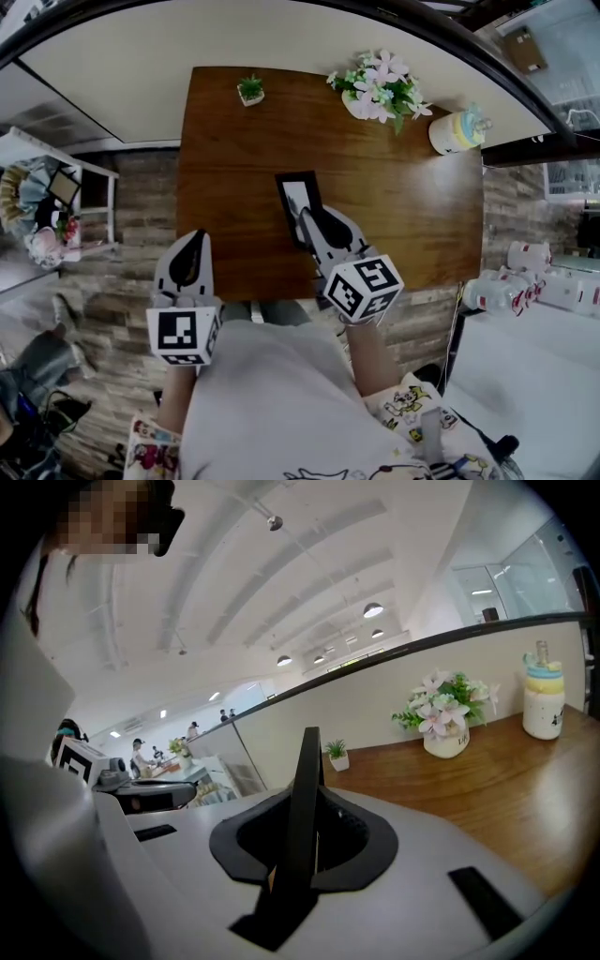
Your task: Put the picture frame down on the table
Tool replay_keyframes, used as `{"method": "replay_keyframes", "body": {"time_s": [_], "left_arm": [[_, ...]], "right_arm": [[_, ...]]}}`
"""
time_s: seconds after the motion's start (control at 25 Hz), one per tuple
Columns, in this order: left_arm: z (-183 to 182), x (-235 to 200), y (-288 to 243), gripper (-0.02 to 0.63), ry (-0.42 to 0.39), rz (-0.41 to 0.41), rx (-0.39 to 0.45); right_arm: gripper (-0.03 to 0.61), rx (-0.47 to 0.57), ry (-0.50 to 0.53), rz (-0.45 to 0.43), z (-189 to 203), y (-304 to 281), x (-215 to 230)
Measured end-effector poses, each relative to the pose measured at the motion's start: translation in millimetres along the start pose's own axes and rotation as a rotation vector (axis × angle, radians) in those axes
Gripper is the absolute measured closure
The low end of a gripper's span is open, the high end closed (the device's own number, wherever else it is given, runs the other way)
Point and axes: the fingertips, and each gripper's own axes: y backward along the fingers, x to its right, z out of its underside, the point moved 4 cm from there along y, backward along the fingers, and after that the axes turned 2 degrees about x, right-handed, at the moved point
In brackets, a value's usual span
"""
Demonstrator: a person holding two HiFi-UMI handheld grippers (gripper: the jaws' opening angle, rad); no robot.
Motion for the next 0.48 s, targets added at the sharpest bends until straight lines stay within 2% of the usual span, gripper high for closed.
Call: {"method": "replay_keyframes", "body": {"time_s": [0.48], "left_arm": [[15,-8,-11,0.611,0.027,0.014,-0.025]], "right_arm": [[0.524,-0.079,-0.175,-0.056,41,-24,-3]]}}
